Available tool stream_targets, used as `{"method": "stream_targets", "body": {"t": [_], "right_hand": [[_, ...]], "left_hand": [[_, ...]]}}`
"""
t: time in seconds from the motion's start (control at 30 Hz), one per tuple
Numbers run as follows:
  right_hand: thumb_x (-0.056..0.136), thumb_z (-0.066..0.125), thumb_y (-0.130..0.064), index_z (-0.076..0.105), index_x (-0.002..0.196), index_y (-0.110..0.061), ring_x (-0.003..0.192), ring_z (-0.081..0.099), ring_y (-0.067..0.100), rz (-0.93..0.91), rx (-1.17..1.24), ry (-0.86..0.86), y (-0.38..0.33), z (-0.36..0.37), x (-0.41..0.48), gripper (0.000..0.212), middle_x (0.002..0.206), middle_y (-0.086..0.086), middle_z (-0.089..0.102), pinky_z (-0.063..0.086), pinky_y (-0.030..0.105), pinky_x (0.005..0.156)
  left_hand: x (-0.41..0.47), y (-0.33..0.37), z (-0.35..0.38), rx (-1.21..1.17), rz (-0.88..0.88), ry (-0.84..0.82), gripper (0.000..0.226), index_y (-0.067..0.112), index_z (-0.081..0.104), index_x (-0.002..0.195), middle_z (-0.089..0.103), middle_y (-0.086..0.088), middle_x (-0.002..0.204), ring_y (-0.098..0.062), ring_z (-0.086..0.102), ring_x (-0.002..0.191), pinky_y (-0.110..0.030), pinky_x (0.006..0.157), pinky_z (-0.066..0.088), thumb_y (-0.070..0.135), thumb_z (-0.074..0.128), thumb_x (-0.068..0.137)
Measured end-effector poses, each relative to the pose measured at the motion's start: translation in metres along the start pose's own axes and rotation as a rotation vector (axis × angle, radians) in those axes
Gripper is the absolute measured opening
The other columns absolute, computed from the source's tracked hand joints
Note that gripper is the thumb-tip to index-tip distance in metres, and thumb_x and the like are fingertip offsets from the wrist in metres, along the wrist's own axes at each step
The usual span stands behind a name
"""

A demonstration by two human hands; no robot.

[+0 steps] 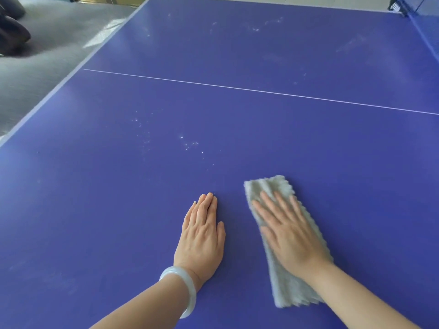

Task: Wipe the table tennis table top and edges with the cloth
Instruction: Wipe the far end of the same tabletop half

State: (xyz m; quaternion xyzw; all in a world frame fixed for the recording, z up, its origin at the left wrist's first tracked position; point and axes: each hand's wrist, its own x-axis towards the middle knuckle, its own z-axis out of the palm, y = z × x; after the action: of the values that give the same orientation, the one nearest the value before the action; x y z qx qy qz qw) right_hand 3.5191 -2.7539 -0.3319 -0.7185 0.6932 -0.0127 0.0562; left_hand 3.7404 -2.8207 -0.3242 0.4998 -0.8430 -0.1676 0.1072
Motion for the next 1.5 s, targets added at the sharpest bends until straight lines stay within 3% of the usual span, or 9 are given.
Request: {"method": "stream_targets", "body": {"t": [0.27,0.43,0.57,0.7,0.83,0.9,1.13,1.33,1.5], "right_hand": [[0.104,0.004,-0.041,0.000,0.161,-0.025,0.155,-0.007,0.021,0.624,0.036,0.002,0.083,-0.020,0.063,0.059,0.168,-0.001,-0.005,-0.001,0.051,0.125],[0.108,0.011,-0.038,0.011,0.161,-0.024,0.155,-0.003,0.018,0.297,0.023,0.030,0.057,-0.017,0.019,0.055,0.168,-0.003,0.001,0.001,0.049,0.125],[0.107,0.019,-0.039,0.018,0.160,-0.026,0.155,0.008,0.016,0.018,-0.014,-0.005,0.076,-0.010,-0.053,0.055,0.168,-0.005,0.009,0.009,0.045,0.124],[0.103,0.019,-0.041,0.027,0.158,-0.023,0.153,0.021,0.020,0.327,-0.004,0.043,0.144,-0.019,-0.043,0.058,0.165,-0.002,0.021,0.014,0.047,0.123],[0.104,0.011,-0.040,0.012,0.161,-0.023,0.155,0.003,0.022,0.736,0.028,0.049,0.195,-0.026,0.028,0.060,0.168,0.000,0.006,0.006,0.053,0.124],[0.104,0.018,-0.038,0.012,0.161,-0.022,0.155,0.001,0.022,0.758,0.075,0.074,0.187,-0.031,0.075,0.059,0.168,-0.002,0.006,0.000,0.053,0.124],[0.101,0.023,-0.037,0.027,0.157,-0.024,0.153,0.012,0.014,-0.206,0.014,-0.053,0.136,-0.033,0.113,0.058,0.165,-0.005,0.018,0.005,0.043,0.126],[0.103,0.019,-0.039,0.014,0.160,-0.024,0.155,0.005,0.020,0.376,0.025,0.025,0.230,-0.043,0.157,0.060,0.168,-0.003,0.009,0.002,0.046,0.126],[0.102,0.018,-0.039,0.007,0.160,-0.029,0.155,-0.003,0.028,0.425,0.056,-0.038,0.191,-0.044,0.253,0.060,0.168,-0.007,0.002,-0.004,0.055,0.123]], "left_hand": [[-0.002,0.002,0.000,-0.069,-0.034,-0.005,0.054,0.015,0.022,0.156,0.015,0.005,0.164,-0.001,-0.003,0.148,-0.013,0.114,-0.013,0.029,0.031,0.105],[0.019,0.028,-0.003,0.004,0.045,0.029,0.059,0.001,0.048,0.143,0.047,-0.012,0.147,-0.031,0.041,0.140,-0.034,0.117,0.027,0.034,0.028,0.097],[0.066,0.059,0.014,0.099,0.311,-0.031,0.054,0.003,0.039,0.149,0.032,-0.010,0.158,-0.028,0.029,0.147,-0.038,0.123,0.013,0.028,0.034,0.101],[0.097,0.069,0.034,0.159,0.267,-0.054,0.060,0.014,0.009,0.158,0.003,0.002,0.166,-0.015,-0.003,0.153,-0.031,0.122,-0.011,0.037,0.024,0.105],[0.097,0.068,0.035,0.147,0.244,-0.071,0.060,0.014,0.016,0.158,0.010,0.003,0.165,-0.013,0.002,0.153,-0.031,0.124,-0.005,0.037,0.028,0.104],[0.098,0.068,0.034,0.147,0.238,-0.079,0.060,0.015,0.016,0.158,0.010,0.004,0.165,-0.012,0.002,0.153,-0.031,0.124,-0.004,0.037,0.029,0.104],[0.097,0.068,0.030,0.118,0.230,-0.099,0.060,0.015,0.018,0.158,0.012,0.004,0.165,-0.011,0.004,0.152,-0.029,0.123,-0.006,0.040,0.024,0.103],[0.098,0.067,0.032,0.094,0.223,-0.089,0.060,0.014,0.024,0.156,0.019,0.002,0.164,-0.014,0.010,0.152,-0.032,0.123,0.001,0.038,0.025,0.102],[0.098,0.067,0.032,0.089,0.225,-0.099,0.059,0.013,0.028,0.155,0.023,0.000,0.163,-0.015,0.015,0.152,-0.034,0.123,0.005,0.037,0.031,0.101]]}}
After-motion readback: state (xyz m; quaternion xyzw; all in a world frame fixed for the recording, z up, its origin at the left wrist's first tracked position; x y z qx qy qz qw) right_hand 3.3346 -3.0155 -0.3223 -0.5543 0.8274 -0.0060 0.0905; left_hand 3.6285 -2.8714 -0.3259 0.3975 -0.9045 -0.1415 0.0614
